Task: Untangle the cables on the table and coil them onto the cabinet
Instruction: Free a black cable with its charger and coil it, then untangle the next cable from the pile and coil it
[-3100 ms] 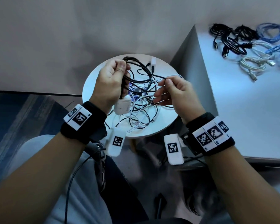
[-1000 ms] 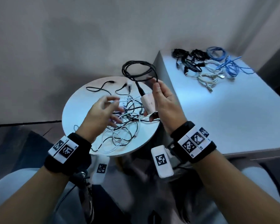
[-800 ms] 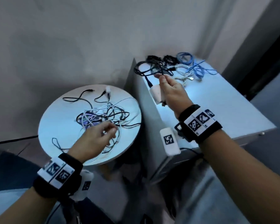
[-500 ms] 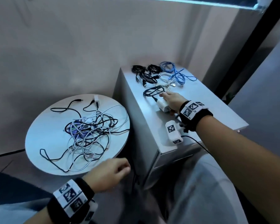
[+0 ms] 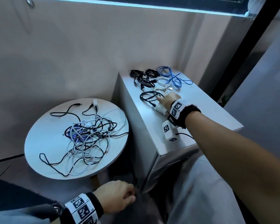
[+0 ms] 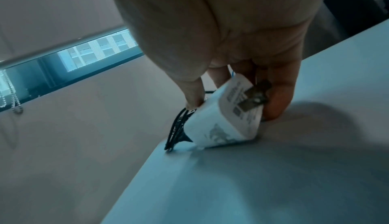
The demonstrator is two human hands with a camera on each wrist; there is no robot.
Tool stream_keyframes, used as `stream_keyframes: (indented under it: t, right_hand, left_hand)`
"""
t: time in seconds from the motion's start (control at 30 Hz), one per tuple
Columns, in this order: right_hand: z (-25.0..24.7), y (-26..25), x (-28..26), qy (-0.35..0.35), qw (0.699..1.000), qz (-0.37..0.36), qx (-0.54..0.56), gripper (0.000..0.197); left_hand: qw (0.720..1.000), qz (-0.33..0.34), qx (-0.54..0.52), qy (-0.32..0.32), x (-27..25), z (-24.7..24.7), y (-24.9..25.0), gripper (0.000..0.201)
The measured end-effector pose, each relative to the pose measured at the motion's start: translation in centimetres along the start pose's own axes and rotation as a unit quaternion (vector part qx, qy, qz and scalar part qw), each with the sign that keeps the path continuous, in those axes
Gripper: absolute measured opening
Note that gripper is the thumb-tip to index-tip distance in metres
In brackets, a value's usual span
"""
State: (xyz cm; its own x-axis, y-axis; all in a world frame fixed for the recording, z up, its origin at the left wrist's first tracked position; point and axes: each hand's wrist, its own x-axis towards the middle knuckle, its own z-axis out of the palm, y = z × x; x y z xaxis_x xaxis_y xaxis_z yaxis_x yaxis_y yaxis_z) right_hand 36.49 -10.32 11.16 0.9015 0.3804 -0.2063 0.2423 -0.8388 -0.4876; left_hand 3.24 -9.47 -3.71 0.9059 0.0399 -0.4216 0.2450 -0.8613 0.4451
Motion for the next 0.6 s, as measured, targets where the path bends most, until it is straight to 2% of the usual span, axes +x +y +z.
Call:
stream_keyframes:
  t: [0.17,0.33,0.47,0.53,0.57,0.6]
  right_hand:
    - [-0.8,-0.1,-0.5,-0.004,0.997,-0.053,-0.058,0.048]
    - [0.4,-1.1,-1.5,0.0,0.987,-0.097,-0.131,0.023]
    - [0.3,-2.0,-2.2,-0.026,0.981,-0.119,-0.152,0.03]
    - [0.1,-2.8,-2.8,-0.017,0.981,-0.118,-0.156,0.018]
    - [0.0,-3.1,-3.1,-0.005,0.98,-0.116,-0.16,0.02]
    - [0.1,-3.6,-3.5,0.007,0.978,-0.121,-0.172,0.033]
  left_hand:
    - [1.0,-0.002,0.007,-0.007,0.0,0.1,0.0,0.03]
    - [1.0,-0.003,0.013,-0.027,0.2,0.7,0.4,0.031]
    - [0.998,0.0,0.021,-0.052,0.1,1.5,1.0,0.031]
    - [0.998,-0.003,0.017,-0.061,0.0,1.7,1.2,0.032]
    - [0.998,-0.005,0.015,-0.062,-0.1,1.8,1.2,0.033]
    - [0.998,-0.006,0.015,-0.063,-0.1,1.8,1.2,0.032]
